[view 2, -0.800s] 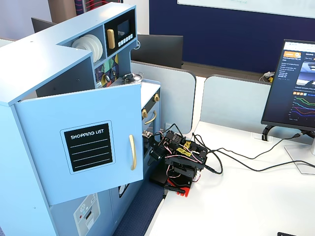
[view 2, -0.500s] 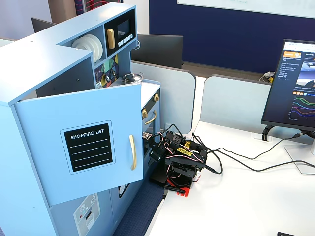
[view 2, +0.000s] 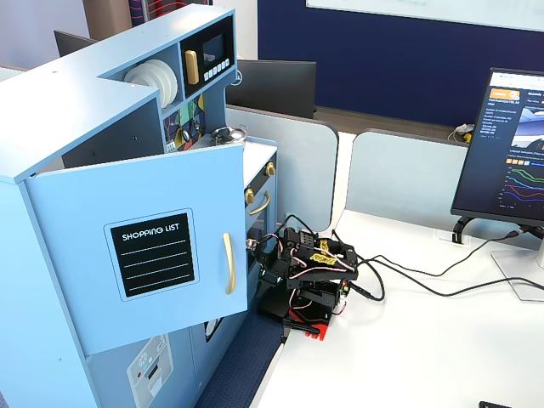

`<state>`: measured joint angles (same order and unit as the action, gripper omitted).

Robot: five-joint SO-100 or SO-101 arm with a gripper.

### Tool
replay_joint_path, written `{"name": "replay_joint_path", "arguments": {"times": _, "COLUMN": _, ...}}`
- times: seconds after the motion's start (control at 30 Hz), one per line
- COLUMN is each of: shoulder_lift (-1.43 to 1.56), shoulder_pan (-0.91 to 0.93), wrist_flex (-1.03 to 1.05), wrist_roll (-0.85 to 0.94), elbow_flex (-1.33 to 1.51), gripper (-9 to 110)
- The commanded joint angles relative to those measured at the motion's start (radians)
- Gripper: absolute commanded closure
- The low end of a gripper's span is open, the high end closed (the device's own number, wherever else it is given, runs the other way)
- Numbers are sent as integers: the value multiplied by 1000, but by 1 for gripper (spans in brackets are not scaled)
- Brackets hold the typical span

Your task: Close the left cabinet door

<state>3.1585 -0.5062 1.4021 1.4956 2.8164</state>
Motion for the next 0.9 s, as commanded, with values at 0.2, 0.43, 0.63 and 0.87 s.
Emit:
{"name": "replay_joint_path", "arguments": {"times": 0.2, "shoulder_lift": -118, "shoulder_pan": -537, "wrist_flex": -91, "wrist_roll": 95, "elbow_flex": -486, "gripper": 102}}
{"name": "replay_joint_path", "arguments": {"times": 0.43, "shoulder_lift": -184, "shoulder_pan": -788, "wrist_flex": -207, "wrist_roll": 242, "elbow_flex": -686, "gripper": 102}}
{"name": "replay_joint_path", "arguments": {"times": 0.63, "shoulder_lift": -295, "shoulder_pan": -907, "wrist_flex": -311, "wrist_roll": 376, "elbow_flex": -845, "gripper": 102}}
{"name": "replay_joint_path", "arguments": {"times": 0.87, "shoulder_lift": -436, "shoulder_pan": -991, "wrist_flex": -482, "wrist_roll": 632, "elbow_flex": -959, "gripper": 102}}
